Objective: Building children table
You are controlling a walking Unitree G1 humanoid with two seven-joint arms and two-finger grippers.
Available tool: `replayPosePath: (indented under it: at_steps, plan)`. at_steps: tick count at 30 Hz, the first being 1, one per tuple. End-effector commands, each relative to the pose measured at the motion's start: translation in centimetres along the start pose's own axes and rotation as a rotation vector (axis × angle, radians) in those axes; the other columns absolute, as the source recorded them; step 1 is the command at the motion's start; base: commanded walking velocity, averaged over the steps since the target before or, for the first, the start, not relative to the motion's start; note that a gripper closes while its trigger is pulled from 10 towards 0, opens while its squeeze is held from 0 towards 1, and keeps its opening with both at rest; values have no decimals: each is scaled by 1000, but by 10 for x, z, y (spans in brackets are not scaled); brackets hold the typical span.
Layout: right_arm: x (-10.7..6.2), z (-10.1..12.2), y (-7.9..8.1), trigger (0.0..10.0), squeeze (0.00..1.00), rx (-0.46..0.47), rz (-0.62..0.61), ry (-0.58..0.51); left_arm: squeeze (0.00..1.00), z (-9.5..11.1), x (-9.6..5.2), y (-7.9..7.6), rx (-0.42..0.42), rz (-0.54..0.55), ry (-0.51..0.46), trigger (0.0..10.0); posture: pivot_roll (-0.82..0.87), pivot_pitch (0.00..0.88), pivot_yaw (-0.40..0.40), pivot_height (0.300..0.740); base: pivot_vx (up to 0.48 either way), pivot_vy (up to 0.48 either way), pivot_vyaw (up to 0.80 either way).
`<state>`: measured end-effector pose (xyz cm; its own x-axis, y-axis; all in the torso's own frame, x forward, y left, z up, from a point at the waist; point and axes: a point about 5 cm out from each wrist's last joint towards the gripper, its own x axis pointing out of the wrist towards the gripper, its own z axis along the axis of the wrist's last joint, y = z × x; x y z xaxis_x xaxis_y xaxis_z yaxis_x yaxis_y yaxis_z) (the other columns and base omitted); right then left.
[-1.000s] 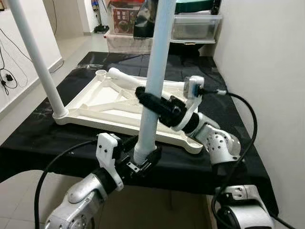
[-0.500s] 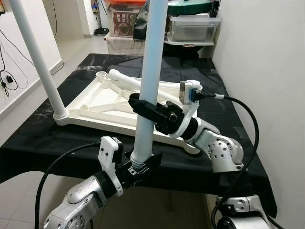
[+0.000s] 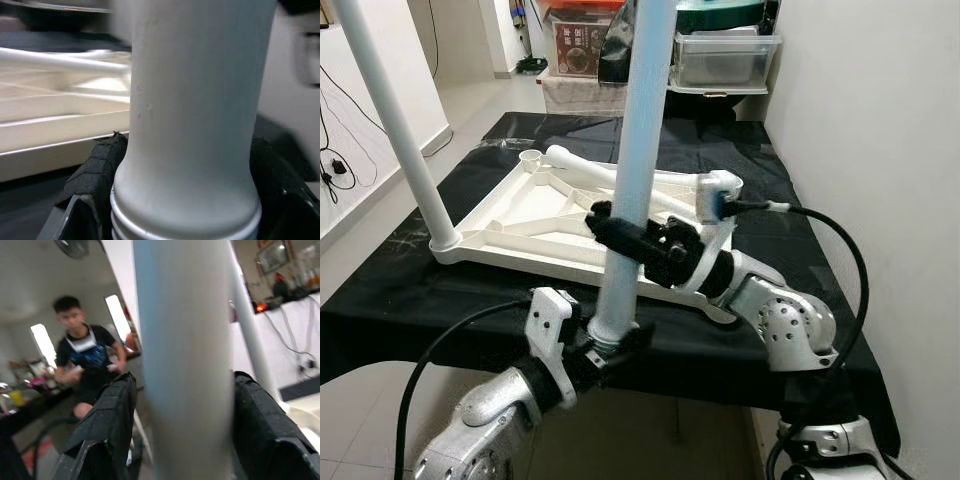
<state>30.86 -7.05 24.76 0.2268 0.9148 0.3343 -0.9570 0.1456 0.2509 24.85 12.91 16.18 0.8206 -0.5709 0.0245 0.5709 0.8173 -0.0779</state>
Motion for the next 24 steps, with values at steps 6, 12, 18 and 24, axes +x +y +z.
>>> replayPosePath:
  at_steps: [6,12,18,24]
  plan:
    - [4,-10,3,10000,0,-17,-7,67,0,-3,-1,12,55,66,37,10000,100,17,-24,740,0,0,0]
    - [8,-14,5,10000,0,-31,-41,86,0,-8,1,11,99,55,53,10000,97,15,-22,740,0,0,0]
    - [12,-15,5,10000,0,-75,-56,111,0,-13,4,7,118,36,71,10000,93,10,-20,740,0,0,0]
    - [16,-21,0,10000,0,-112,-118,137,0,-19,8,0,153,-8,94,10000,92,21,-20,740,0,0,0]
